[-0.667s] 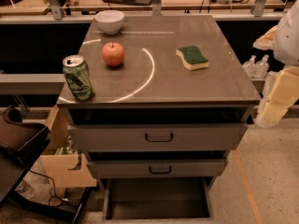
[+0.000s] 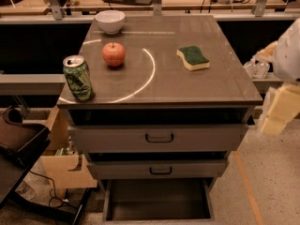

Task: Close bottom drawer

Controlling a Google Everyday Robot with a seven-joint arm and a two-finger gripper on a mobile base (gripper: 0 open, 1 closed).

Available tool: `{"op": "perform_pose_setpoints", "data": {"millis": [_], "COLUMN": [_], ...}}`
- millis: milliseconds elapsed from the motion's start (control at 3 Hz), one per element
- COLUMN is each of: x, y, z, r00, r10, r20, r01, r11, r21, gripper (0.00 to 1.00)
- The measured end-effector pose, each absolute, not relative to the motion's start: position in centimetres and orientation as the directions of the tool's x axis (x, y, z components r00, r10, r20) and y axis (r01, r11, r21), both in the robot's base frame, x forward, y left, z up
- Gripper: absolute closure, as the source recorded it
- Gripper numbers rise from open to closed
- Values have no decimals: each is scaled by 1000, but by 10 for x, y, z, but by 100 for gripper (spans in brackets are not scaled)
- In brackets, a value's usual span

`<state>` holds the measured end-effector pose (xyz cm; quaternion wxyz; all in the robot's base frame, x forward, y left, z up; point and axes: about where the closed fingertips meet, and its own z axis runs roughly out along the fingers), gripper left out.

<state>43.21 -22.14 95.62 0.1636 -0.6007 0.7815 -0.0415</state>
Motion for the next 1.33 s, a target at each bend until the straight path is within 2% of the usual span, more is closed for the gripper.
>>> {"op": "perform_pose_setpoints", "data": {"millis": [667,1000,1333], "x": [403,385,379], "y": [-233,-229,-229], "z": [851,794,782], "r00": [-211,-213,-212], "r10": [-968,-971,-972], "r20": [-133,-107,-101], "r01": [-917,-929,-934], "r11": [244,235,232], "r21": [-317,-286,-272], "gripper": [0,0,0]}}
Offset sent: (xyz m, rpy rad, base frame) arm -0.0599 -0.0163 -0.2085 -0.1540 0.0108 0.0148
